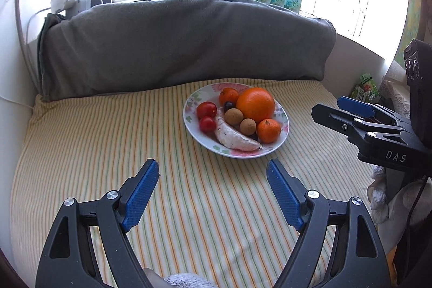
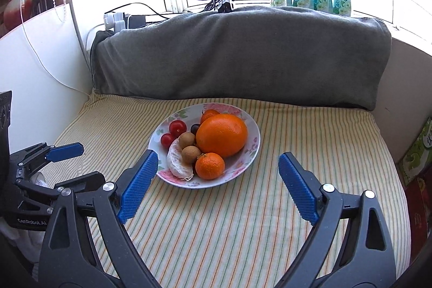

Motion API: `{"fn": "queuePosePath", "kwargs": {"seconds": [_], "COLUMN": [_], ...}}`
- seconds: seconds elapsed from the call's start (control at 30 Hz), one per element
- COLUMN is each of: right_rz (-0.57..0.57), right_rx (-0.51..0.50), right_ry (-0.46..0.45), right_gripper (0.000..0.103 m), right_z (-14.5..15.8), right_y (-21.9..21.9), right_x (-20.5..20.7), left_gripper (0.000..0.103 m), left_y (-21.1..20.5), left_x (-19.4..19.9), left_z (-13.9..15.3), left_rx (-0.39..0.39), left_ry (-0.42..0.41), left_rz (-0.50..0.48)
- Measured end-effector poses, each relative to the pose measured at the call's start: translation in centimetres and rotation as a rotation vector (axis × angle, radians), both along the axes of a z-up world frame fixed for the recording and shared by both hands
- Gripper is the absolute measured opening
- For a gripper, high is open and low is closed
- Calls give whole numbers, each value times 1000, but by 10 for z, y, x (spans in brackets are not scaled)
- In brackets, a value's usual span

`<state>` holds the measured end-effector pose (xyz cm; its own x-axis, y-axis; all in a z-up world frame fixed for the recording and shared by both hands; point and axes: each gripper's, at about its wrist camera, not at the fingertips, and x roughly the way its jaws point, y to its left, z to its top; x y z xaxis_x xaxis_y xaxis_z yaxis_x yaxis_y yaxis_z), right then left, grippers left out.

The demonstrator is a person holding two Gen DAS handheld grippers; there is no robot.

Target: Organize fruits

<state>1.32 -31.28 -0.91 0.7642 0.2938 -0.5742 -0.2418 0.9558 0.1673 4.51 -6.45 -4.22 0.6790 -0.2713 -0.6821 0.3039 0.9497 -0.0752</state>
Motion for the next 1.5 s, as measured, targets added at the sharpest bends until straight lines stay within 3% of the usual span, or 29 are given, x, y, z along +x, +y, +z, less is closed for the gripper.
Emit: {"fn": "queuePosePath", "kwargs": {"seconds": [1.5], "right_rz": [-34], "right_rx": [16], "right_ry": [34], "right_gripper": [93], "right_z": [-11], "right_y": [-5], "right_x": [-4], "left_gripper": [82], "left_y": [-1], "left_x": [-18], "left_z": [12], "left_rx": [1], "left_ry": [-63], "left_rz": [5]}}
